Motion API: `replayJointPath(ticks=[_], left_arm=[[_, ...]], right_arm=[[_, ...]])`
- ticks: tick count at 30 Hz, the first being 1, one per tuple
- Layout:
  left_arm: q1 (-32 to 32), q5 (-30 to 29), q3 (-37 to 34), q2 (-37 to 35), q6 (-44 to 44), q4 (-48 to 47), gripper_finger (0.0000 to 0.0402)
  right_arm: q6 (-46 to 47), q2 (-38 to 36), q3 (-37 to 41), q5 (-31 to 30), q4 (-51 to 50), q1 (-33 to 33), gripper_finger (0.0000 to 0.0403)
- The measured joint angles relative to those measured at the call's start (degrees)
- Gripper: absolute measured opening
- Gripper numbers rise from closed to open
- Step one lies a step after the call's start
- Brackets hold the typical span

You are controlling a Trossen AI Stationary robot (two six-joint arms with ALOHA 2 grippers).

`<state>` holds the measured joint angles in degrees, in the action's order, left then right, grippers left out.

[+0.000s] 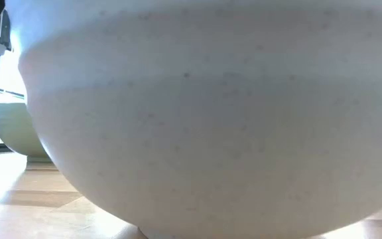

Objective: Nest bowls inside each other
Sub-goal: Stack the top white bowl on top of the black bowl

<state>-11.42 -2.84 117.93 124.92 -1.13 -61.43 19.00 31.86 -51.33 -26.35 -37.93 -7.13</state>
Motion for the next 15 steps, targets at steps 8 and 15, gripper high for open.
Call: replayJointPath(ticks=[8, 15], left_arm=[[-0.27, 1.16, -0.05, 1.87, 0.00, 1.44, 0.0000], [-0.31, 2.50, 0.00, 3.28, -0.09, 2.26, 0.0000]], right_arm=[[0.26, 0.00, -0.02, 0.13, -0.12, 0.00, 0.0078], [0.24, 0.00, -0.02, 0.29, -0.42, 0.00, 0.0078]])
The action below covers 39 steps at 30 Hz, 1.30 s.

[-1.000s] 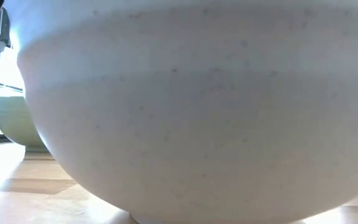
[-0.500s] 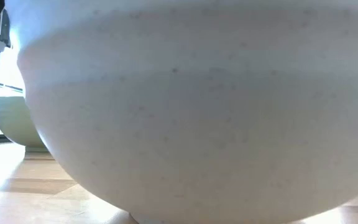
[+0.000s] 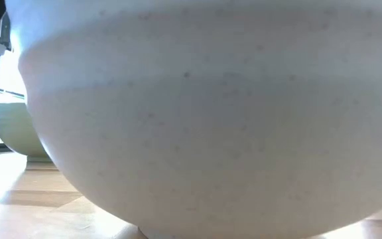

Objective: Nest bowls inside each other
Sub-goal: Stack the top white bowl on top of the black bowl, then stack the gray bowl on top of the white bowl

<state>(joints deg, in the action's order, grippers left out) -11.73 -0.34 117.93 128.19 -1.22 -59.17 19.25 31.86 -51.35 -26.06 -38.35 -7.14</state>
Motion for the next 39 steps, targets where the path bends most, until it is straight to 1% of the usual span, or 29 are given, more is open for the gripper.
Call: replayJointPath(ticks=[4, 10, 20, 23, 29, 32, 35, 39], left_arm=[[-0.02, 0.18, 0.02, 0.61, -0.04, 1.17, 0.0000], [0.07, 0.97, -0.03, 1.76, -0.48, 0.04, 0.0000], [0.03, 0.45, 0.07, 3.59, -0.67, -0.53, 0.0005], [0.04, 0.88, 0.41, 3.59, -0.91, -1.25, 0.0027], [0.61, 1.09, 3.95, 3.33, -1.81, -2.18, 0.0097], [0.85, 1.09, 5.62, 3.26, -1.87, -2.41, 0.0123], [0.96, 0.71, 6.94, 3.26, -1.89, -2.87, 0.0133], [1.20, 0.77, 7.72, 3.20, -1.96, -2.95, 0.0129]], right_arm=[[0.00, 0.00, 0.00, 0.01, 0.00, 0.00, 0.0078], [0.02, 0.00, 0.00, 0.12, 0.00, 0.00, 0.0078], [0.24, 0.04, 0.00, 1.10, -0.05, 0.00, 0.0078], [0.24, 0.03, 0.00, 1.16, -0.28, 0.00, 0.0078], [0.26, 0.04, 0.00, 1.18, -0.73, 0.00, 0.0078], [0.26, 0.04, 0.00, 1.28, -1.27, 0.00, 0.0078], [0.27, 0.04, 0.00, 1.57, -1.82, 0.00, 0.0078], [0.27, 0.04, 0.00, 1.66, -1.79, 0.00, 0.0078]])
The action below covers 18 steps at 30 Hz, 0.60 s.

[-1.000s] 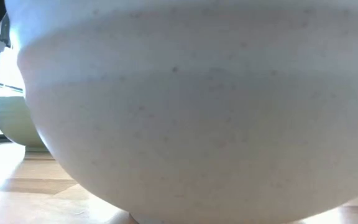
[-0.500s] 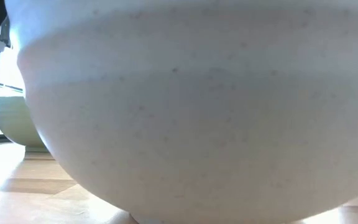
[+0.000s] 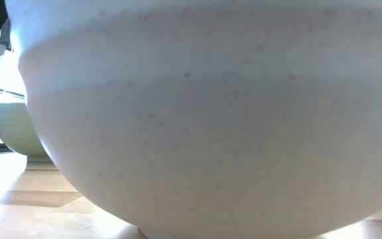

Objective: Nest bowls inside each other
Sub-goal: Stack the gray bowl on top of the white bowl

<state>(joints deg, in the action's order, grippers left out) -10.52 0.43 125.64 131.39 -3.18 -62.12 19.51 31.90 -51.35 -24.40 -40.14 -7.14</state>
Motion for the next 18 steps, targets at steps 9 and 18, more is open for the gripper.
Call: replayJointPath(ticks=[9, 18], left_arm=[[2.41, -6.24, 0.02, -1.89, 1.07, -10.32, 0.0123], [8.04, -10.11, -0.02, -6.56, 2.03, -13.59, 0.0129]], right_arm=[[1.93, 0.00, 0.00, 1.67, -1.11, 0.02, 0.0078], [5.21, 0.02, 0.00, 5.36, -2.56, 0.00, 0.0078]])
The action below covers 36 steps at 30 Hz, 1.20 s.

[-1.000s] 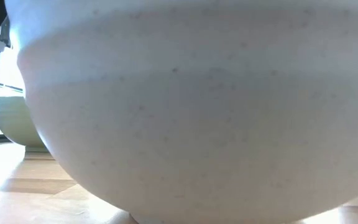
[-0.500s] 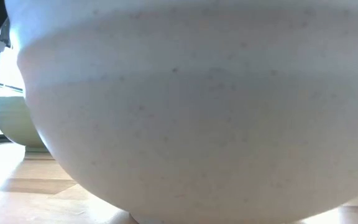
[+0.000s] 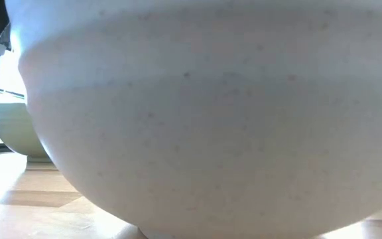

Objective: Nest bowls inside each other
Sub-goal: Stack the gray bowl on top of the white bowl

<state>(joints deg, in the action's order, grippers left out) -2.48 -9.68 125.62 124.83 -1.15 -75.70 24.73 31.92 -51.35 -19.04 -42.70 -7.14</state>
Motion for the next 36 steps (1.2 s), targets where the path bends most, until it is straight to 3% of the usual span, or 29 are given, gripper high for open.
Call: replayJointPath(ticks=[10, 17, 20, 29, 36], left_arm=[[8.07, -4.77, 0.00, -3.01, 4.03, -3.39, 0.0129], [12.07, -3.78, -0.02, -7.32, 3.50, -1.55, 0.0129], [13.17, -2.57, -0.02, -10.21, 2.64, 0.69, 0.0129], [15.79, -1.37, -0.02, -20.64, 0.49, 3.50, 0.0133], [16.84, -1.90, -0.26, -28.39, 0.05, 2.75, 0.0163]], right_arm=[[15.65, 1.80, 0.00, 1.38, -9.85, 0.00, 0.0078], [26.80, 7.91, 0.00, -4.00, -12.72, 2.89, 0.0078], [27.78, 10.69, 0.00, -3.25, -10.39, 6.30, 0.0079], [27.78, 20.14, 0.00, 6.66, -5.54, 16.77, 0.0080], [28.55, 27.08, 0.00, 8.56, -4.65, 20.41, 0.0117]])
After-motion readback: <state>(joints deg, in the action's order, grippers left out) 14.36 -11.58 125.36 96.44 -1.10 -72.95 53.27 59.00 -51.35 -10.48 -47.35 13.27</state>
